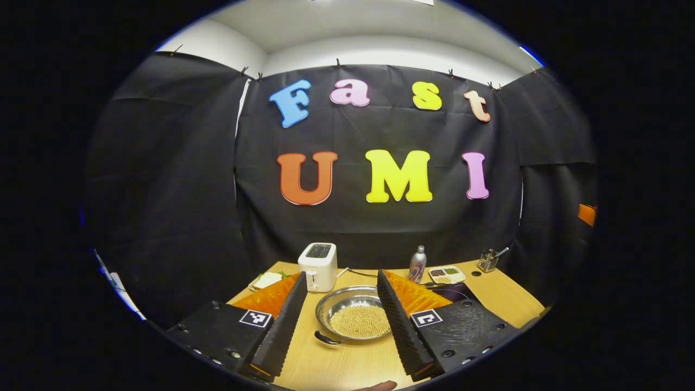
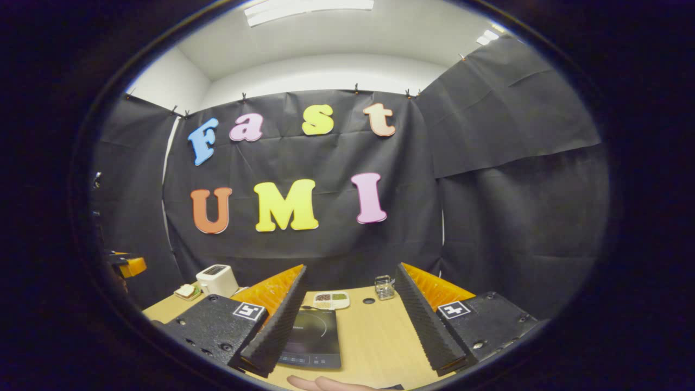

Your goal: First push the handle of the pot to place it horizontally, then grasp the pot with both hands and set it on the induction cooktop.

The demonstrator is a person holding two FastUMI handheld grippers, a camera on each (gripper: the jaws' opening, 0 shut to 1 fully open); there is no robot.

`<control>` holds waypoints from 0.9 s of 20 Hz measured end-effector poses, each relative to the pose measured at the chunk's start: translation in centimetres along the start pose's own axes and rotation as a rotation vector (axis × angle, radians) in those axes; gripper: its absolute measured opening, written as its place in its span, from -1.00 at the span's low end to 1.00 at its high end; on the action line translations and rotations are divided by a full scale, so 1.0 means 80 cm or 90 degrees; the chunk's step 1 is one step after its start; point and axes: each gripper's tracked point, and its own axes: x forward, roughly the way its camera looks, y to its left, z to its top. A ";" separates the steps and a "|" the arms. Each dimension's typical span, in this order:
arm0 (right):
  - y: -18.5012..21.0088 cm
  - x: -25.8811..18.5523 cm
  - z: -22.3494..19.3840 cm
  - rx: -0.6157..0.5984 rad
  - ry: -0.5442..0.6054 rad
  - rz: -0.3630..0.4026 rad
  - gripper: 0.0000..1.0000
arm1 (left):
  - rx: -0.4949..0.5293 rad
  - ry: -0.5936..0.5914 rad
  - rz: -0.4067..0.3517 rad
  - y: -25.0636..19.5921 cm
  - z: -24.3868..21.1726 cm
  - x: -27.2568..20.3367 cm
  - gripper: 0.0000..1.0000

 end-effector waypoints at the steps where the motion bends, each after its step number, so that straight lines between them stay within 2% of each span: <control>1: 0.002 0.000 0.000 -0.005 -0.002 0.001 0.92 | -0.009 0.033 -0.011 -0.003 -0.020 0.009 0.53; 2: 0.002 0.000 -0.001 -0.011 -0.007 0.000 0.92 | -0.016 0.062 -0.038 -0.011 -0.035 0.017 0.51; 3: 0.004 0.000 0.000 -0.014 -0.010 0.002 1.00 | -0.023 0.091 -0.046 -0.016 -0.051 0.023 0.18; 4: 0.009 -0.001 -0.001 -0.015 -0.010 0.003 0.92 | -0.022 0.100 -0.037 -0.013 -0.061 0.031 -0.24; 5: 0.012 -0.001 -0.002 -0.015 -0.005 0.005 0.92 | -0.020 0.108 -0.025 -0.001 -0.065 0.043 -0.18; 7: 0.014 -0.002 -0.007 -0.011 0.000 0.008 0.93 | -0.015 0.134 -0.016 0.003 -0.087 0.058 -0.31; 8: 0.016 -0.004 -0.006 -0.010 0.000 0.011 1.00 | -0.023 0.152 -0.017 0.003 -0.099 0.060 -0.75; 9: 0.018 -0.005 -0.007 -0.009 0.000 0.012 0.93 | -0.025 0.170 -0.020 0.000 -0.109 0.056 -0.94; 13: 0.018 -0.005 -0.018 -0.015 0.006 0.010 0.92 | 0.001 0.236 -0.016 -0.002 -0.156 0.065 -0.98; 18: 0.011 0.001 -0.025 -0.017 0.010 0.005 0.93 | 0.045 0.355 -0.046 -0.020 -0.238 0.088 -1.00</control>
